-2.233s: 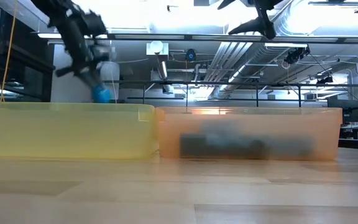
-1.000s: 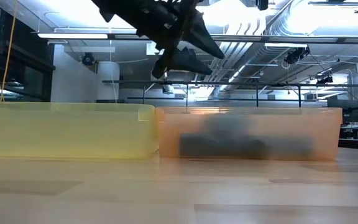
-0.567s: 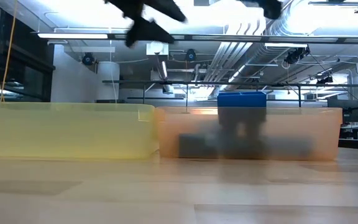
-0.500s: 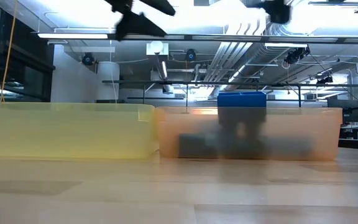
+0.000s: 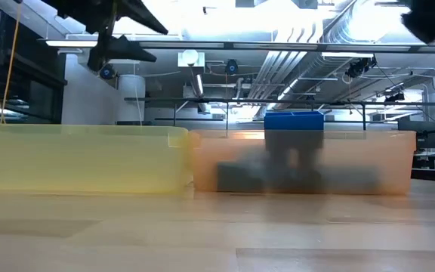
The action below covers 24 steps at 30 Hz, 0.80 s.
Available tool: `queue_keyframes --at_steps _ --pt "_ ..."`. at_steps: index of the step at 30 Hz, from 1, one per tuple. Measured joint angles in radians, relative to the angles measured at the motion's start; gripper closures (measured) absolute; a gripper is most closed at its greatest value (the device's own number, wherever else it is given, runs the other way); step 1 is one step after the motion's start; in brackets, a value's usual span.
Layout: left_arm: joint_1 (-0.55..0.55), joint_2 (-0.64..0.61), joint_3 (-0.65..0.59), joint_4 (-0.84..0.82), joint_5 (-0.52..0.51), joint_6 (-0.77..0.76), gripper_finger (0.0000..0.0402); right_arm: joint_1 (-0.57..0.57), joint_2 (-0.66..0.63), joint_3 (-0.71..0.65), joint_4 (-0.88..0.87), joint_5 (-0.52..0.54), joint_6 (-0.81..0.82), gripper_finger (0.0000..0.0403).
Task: Sort blocks by size
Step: Put the large blue game piece into the orange bin
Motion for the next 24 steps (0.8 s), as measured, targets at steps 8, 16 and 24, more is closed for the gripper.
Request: queue_keyframes --at_steps 8,16,24 --pt "0.019 0.001 0.001 0.074 0.000 0.117 0.0165 0.077 0.060 -0.178 0.129 -0.146 0.331 0.0103" --pt "0.030 0.001 0.001 0.068 0.035 0.126 0.0165 0.105 0.061 -0.189 0.091 -0.209 0.428 0.0103" --pt "0.030 0.001 0.001 0.067 0.035 0.129 0.0165 0.158 0.061 -0.189 0.122 -0.249 0.503 0.0103"
